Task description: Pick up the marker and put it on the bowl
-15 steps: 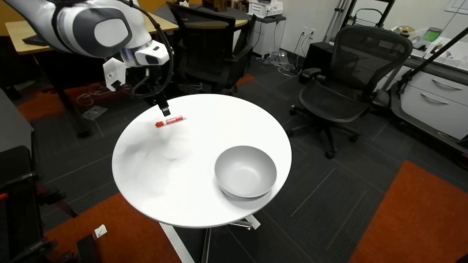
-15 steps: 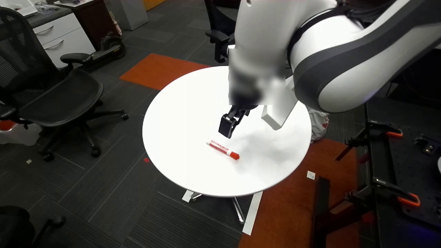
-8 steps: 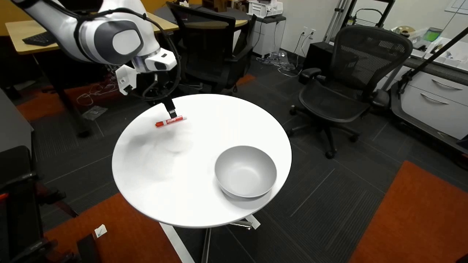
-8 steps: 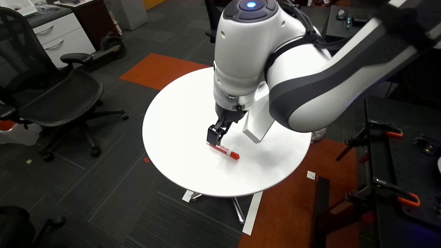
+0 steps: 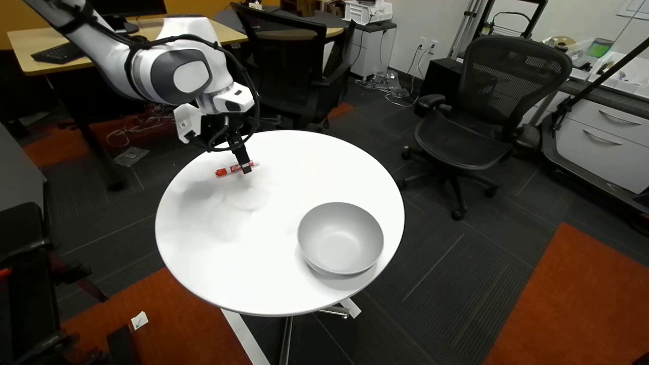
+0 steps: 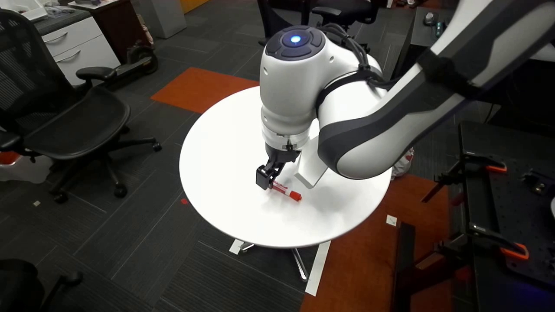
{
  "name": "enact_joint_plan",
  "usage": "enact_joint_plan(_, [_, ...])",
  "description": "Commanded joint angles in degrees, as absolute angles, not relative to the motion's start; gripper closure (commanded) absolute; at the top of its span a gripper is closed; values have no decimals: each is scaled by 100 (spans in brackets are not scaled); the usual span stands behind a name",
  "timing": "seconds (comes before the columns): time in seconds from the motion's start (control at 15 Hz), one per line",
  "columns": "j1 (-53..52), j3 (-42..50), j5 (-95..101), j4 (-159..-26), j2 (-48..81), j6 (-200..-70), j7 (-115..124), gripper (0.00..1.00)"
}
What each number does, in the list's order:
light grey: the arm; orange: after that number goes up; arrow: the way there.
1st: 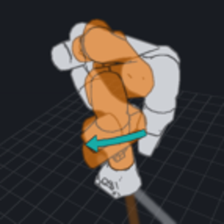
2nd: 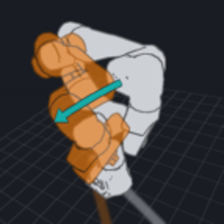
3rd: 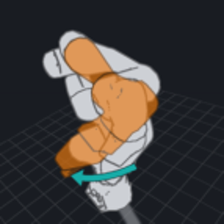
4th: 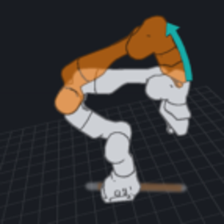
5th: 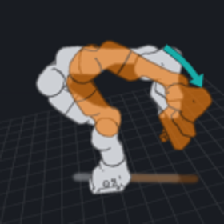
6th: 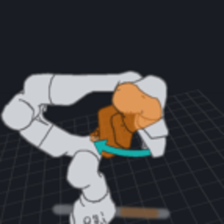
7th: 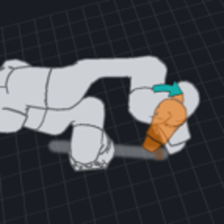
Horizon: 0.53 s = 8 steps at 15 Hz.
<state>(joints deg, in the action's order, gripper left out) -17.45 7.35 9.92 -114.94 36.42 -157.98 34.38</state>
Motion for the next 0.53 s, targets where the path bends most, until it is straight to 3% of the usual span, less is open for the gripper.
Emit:
enact_joint_plan(0.0, [-1861,785,784,-11203,3861,-15613,3376,0])
enact_joint_plan(0.07, [-1890,806,777,-11169,3900,-15600,3388,0])
enact_joint_plan(0.13, [-1941,851,796,-11128,3938,-15565,3413,22])
enact_joint_plan(0.27, [-1965,863,795,-11064,3997,-15534,3412,32])
enact_joint_plan(0.47, [-1986,870,793,-10987,4052,-15497,3413,58])
